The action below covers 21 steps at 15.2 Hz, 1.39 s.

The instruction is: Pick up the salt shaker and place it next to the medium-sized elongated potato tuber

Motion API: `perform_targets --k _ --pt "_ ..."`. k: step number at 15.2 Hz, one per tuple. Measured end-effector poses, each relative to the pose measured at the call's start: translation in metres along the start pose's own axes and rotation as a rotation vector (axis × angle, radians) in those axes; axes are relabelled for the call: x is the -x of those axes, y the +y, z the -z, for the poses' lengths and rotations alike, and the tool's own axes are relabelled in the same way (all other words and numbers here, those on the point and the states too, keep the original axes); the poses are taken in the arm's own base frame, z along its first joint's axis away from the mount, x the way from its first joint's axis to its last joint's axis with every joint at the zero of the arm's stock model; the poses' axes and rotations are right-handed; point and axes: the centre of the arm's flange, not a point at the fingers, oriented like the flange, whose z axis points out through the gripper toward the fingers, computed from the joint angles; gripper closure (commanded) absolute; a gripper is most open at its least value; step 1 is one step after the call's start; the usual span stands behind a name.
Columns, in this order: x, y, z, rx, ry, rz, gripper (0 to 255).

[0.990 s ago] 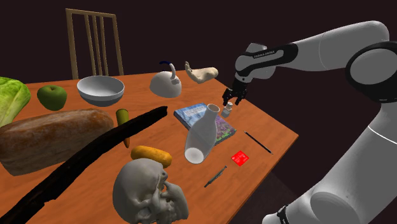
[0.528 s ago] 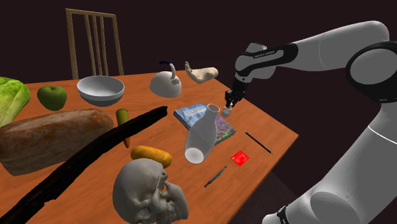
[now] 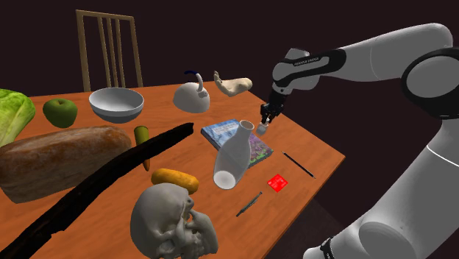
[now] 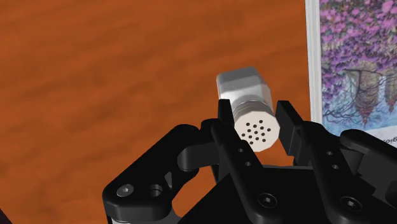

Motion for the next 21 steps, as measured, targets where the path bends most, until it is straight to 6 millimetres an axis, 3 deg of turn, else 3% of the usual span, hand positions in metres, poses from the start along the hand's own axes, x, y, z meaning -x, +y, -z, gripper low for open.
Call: perform_targets --k 21 --pt "0.002 -0.002 0.110 0.000 0.000 0.000 255"
